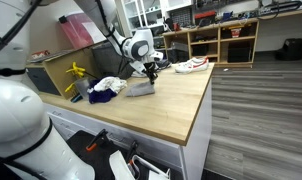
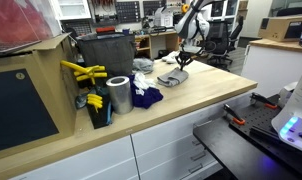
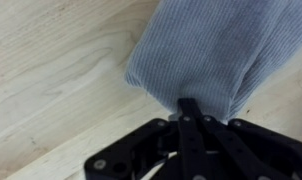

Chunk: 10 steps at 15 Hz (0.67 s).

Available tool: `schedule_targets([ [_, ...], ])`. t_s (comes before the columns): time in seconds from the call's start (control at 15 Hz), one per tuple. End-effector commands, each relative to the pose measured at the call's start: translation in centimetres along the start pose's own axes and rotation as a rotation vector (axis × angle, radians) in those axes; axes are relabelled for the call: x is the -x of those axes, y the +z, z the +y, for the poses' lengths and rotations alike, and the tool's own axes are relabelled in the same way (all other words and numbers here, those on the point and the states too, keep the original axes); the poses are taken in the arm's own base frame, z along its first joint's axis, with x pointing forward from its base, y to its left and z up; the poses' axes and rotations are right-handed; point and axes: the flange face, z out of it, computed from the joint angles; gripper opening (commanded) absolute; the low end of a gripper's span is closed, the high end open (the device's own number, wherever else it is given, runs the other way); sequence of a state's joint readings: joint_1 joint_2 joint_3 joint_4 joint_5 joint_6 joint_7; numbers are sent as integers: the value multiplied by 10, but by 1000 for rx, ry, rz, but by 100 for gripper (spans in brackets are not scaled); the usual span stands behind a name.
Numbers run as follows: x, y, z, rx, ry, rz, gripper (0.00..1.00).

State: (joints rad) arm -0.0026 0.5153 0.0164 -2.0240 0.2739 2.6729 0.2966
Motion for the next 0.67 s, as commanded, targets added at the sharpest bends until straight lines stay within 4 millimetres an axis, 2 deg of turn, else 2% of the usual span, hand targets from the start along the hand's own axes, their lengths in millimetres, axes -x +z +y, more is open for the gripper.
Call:
schedule_targets([
  [0.0, 6, 11, -8, -10, -32, 11, 0],
  [0.27, 16, 27, -14, -3, -52, 5, 0],
  [0.6, 10, 31, -8, 48, -116, 104, 0],
])
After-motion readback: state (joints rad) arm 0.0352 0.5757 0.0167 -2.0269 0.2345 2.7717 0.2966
